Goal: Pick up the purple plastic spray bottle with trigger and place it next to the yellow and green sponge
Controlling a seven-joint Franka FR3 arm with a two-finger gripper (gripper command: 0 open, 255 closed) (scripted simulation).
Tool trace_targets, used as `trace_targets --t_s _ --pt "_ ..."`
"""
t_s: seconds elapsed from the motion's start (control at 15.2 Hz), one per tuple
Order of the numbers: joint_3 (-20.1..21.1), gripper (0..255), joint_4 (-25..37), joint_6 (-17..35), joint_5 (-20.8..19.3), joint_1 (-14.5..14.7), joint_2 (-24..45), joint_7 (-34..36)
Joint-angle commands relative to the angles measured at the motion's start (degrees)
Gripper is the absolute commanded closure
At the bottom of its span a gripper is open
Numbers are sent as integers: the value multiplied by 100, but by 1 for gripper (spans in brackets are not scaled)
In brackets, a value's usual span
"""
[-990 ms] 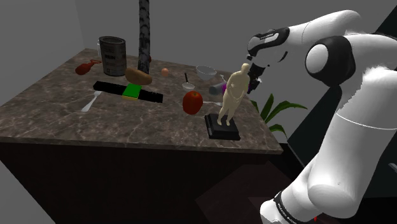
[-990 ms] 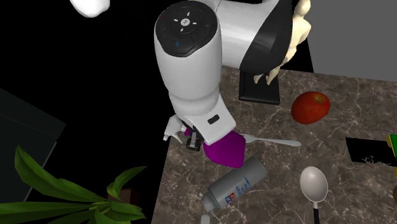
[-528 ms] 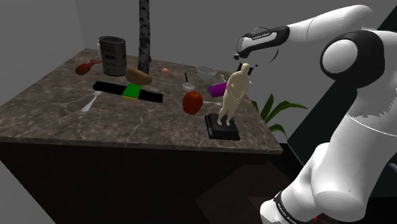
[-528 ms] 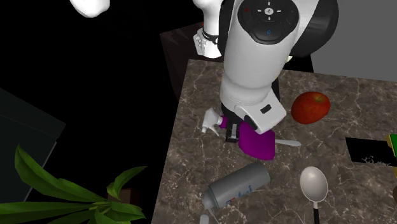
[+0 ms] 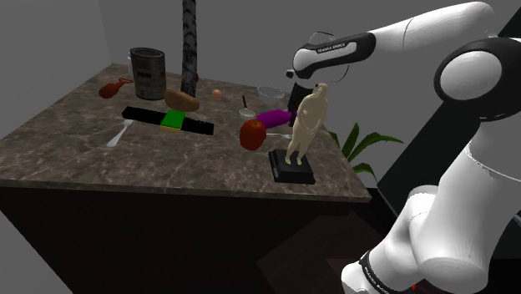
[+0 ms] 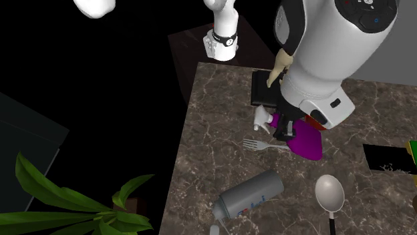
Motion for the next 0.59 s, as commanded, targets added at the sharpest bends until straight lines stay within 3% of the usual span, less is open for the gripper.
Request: trace_targets --t_s 0.0,0.53 --pt "106 255 -36 19 -56 168 -54 307" --pt "548 255 209 7 -12 738 140 1314"
